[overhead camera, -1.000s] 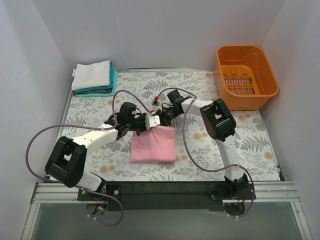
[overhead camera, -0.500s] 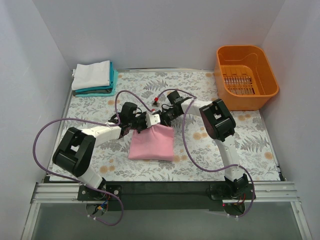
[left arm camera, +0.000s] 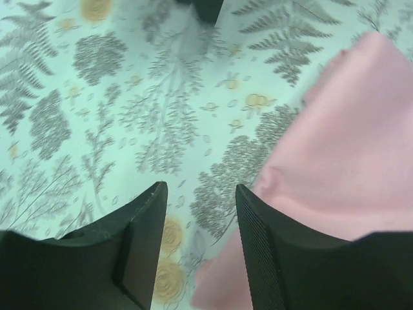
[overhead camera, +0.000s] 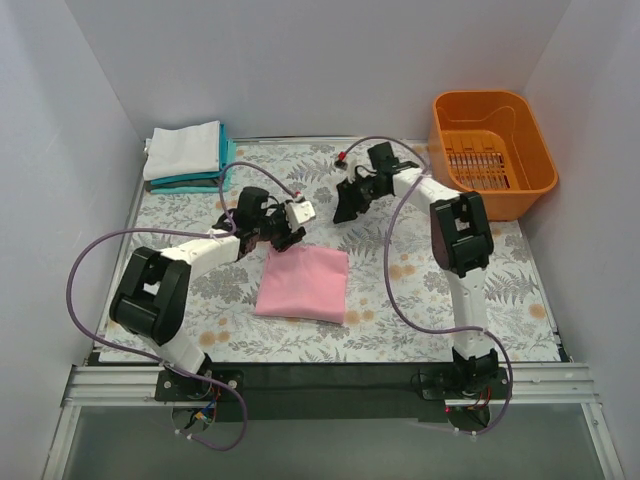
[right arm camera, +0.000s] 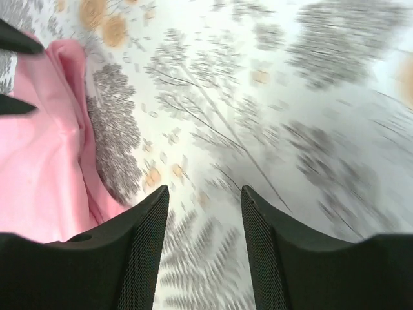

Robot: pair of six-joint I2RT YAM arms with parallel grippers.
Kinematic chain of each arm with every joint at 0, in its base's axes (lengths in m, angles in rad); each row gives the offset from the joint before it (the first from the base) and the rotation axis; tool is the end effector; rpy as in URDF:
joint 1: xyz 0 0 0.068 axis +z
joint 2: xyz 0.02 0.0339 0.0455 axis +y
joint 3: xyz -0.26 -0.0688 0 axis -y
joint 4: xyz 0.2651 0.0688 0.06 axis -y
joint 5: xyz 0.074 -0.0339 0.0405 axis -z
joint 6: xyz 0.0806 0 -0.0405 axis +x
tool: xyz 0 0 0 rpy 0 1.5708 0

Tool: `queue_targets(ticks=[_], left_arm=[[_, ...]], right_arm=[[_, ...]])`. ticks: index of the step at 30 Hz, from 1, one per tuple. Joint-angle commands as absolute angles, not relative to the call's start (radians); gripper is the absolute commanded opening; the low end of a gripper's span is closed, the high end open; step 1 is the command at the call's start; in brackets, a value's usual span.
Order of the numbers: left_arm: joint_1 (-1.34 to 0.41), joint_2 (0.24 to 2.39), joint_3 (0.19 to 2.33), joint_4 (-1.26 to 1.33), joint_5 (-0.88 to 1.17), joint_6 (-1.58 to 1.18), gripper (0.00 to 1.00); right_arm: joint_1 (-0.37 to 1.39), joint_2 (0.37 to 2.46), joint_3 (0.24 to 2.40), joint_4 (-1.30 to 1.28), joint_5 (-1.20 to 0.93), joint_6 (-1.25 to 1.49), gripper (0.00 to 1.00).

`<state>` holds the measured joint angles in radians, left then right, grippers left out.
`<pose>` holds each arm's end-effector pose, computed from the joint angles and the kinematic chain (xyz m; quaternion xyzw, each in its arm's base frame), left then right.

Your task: Fold and stack the t-shirts

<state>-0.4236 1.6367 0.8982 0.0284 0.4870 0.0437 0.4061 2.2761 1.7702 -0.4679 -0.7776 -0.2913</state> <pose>0.3343 -0.1921 0.1442 0.3021 0.8348 -0.2916 0.3562 0.4585 0.2587 0.1268 -0.4070 0.7931 0.3773 0.2509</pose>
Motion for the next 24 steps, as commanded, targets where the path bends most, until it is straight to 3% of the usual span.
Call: queue_targets(ticks=[1,5,7,13,18,24], left_arm=[[-0.365,1.54,0.985,-0.053,0.515,-0.116,0.45],[-0.275,1.483,1.061,-0.172,0.664,-0.274,0.44],[-0.267,1.467,1.077,-0.263,0.791,-0.358,0.38],[-0.265,1.473,0.95,-0.266,0.963,-0.642,0.32],[-0.242,1.546,0.832,-0.123,0.937,-0.811,0.3],[-0.166,1.71,0.85,0.082,0.927,-0.92,0.29]], right_arm=[[0.353,2.105,1.8,-0.505,-0.719,-0.276,0.47],[0.362,1.965,1.648,-0.494,-0.865,-0.204,0.36],[0.382,1.9,1.53,-0.47,-0.966,-0.152,0.28],[0.481,1.853,1.307,-0.312,-1.111,-0.017,0.27],[0.499,1.93,1.278,-0.238,-1.054,0.023,0.26],[0.456,2.09,1.348,-0.207,-0.947,0.005,0.26]])
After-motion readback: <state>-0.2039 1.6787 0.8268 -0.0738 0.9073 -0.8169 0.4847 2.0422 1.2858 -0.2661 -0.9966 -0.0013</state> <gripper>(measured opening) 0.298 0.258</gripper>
